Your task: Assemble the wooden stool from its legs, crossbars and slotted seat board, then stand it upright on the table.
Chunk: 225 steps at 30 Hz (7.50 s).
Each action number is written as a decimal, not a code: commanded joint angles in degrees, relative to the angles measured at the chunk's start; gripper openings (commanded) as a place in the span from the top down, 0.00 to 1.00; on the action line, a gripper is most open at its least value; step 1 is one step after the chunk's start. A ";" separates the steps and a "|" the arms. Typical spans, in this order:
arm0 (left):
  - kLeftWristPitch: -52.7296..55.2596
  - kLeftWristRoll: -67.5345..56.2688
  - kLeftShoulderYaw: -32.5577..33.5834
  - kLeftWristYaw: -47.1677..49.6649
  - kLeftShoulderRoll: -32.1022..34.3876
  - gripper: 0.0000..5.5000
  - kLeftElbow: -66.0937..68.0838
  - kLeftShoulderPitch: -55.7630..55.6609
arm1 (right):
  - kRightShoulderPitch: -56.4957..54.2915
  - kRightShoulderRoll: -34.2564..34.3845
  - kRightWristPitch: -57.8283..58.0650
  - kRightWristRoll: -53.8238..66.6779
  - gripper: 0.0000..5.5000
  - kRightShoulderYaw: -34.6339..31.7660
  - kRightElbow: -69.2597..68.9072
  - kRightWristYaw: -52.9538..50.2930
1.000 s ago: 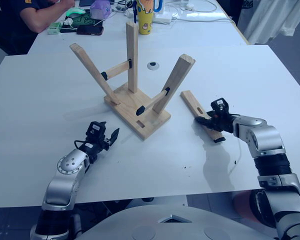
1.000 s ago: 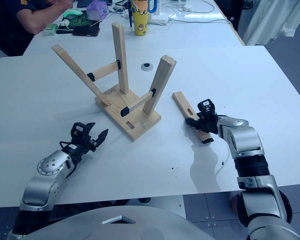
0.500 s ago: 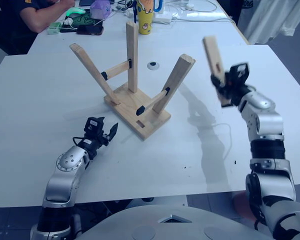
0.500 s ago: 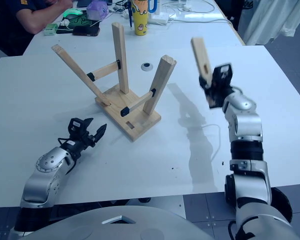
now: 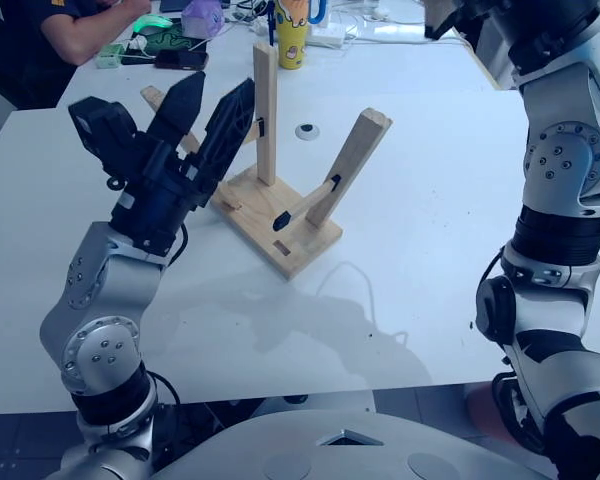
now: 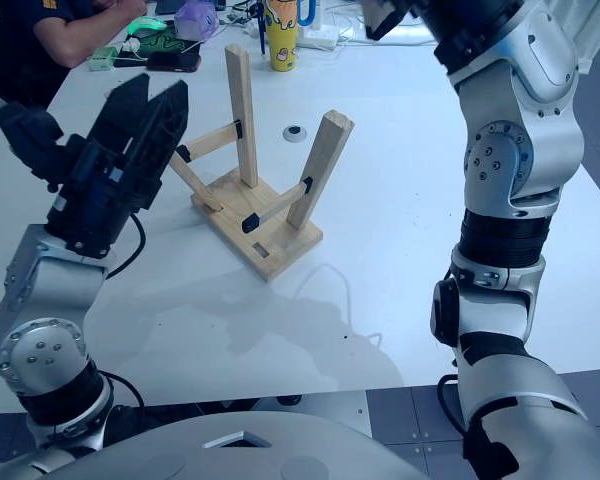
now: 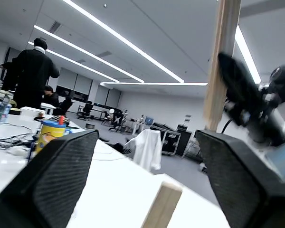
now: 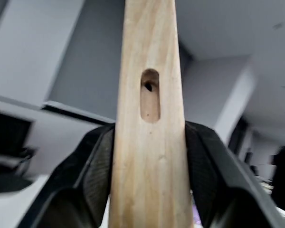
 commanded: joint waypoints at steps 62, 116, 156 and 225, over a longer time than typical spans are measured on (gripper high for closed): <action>-13.66 -12.49 4.45 20.71 8.86 0.81 8.49 -1.40 | -0.40 -1.32 3.88 -13.76 0.40 2.58 18.18 1.73; -12.76 -10.39 7.10 20.83 10.07 0.81 9.96 0.45 | 15.93 7.11 24.94 -0.42 0.80 -5.92 8.06 -20.77; -12.01 21.04 -3.53 34.92 -12.60 0.81 29.88 -2.86 | 24.99 25.51 14.36 -12.99 0.81 -1.90 -5.82 -40.49; 17.24 56.24 -30.62 20.65 -7.45 0.80 24.43 -2.33 | 31.25 33.58 21.17 -17.34 0.81 9.35 -20.57 -51.60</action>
